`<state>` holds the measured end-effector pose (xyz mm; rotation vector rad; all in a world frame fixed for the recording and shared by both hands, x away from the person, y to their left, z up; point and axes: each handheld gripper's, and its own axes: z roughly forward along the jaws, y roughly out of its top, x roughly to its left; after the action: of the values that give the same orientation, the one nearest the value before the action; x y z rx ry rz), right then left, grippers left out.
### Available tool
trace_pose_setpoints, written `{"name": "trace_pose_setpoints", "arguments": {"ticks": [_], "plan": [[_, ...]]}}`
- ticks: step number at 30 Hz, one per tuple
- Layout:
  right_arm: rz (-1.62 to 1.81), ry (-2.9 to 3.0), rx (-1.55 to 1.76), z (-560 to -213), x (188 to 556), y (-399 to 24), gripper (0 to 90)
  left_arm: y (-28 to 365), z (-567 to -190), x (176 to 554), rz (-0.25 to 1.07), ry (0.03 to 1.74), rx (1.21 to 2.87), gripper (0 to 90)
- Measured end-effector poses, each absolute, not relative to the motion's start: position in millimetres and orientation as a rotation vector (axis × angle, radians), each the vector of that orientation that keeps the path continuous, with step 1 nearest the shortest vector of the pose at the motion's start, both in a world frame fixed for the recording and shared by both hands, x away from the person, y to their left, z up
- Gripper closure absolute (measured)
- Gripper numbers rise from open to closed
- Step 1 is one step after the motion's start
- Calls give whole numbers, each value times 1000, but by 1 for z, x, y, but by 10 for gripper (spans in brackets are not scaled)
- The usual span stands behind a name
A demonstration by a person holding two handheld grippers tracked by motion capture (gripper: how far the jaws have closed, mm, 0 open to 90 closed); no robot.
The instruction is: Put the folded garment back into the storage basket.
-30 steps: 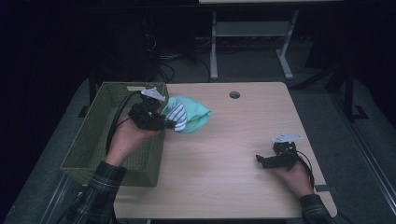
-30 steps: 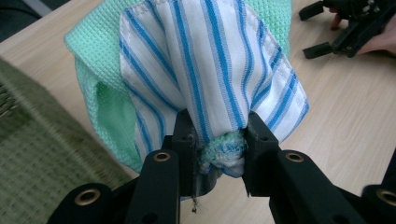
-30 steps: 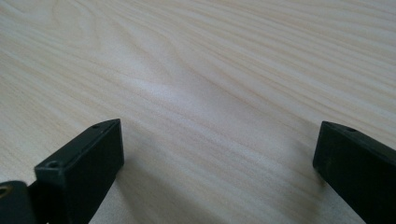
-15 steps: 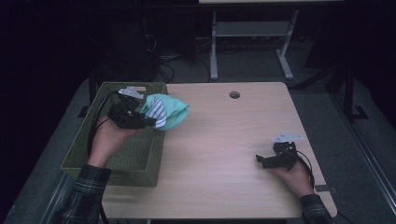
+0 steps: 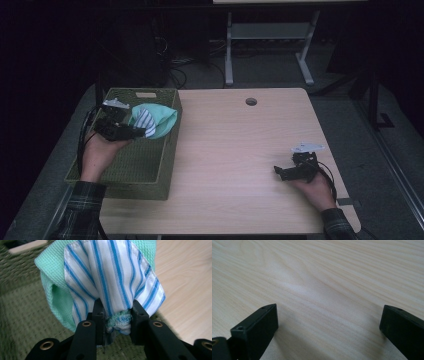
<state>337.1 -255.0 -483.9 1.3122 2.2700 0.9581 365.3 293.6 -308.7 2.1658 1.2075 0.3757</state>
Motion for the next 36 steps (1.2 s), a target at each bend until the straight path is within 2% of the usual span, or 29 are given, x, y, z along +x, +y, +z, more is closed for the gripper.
{"name": "trace_pose_setpoints", "arguments": {"ticks": [6,23,31,33,34,35,36], "plan": [[958,2270,1312,-484,337,-255,13,315,-327,369,391,1296,2146,699],[959,2270,1311,-484,337,-255,13,327,-391,389,341,1372,2208,695],[958,2270,1311,-484,337,-255,14,330,-395,390,323,1398,2211,681],[958,2270,1311,-484,337,-255,13,330,-396,390,318,1398,2213,655],[958,2270,1311,-484,337,-255,14,330,-396,390,317,1395,2212,587],[958,2270,1311,-484,337,-255,14,330,-397,390,318,1389,2204,587],[958,2270,1311,-484,337,-255,13,330,-397,390,314,1386,2188,544]]}}
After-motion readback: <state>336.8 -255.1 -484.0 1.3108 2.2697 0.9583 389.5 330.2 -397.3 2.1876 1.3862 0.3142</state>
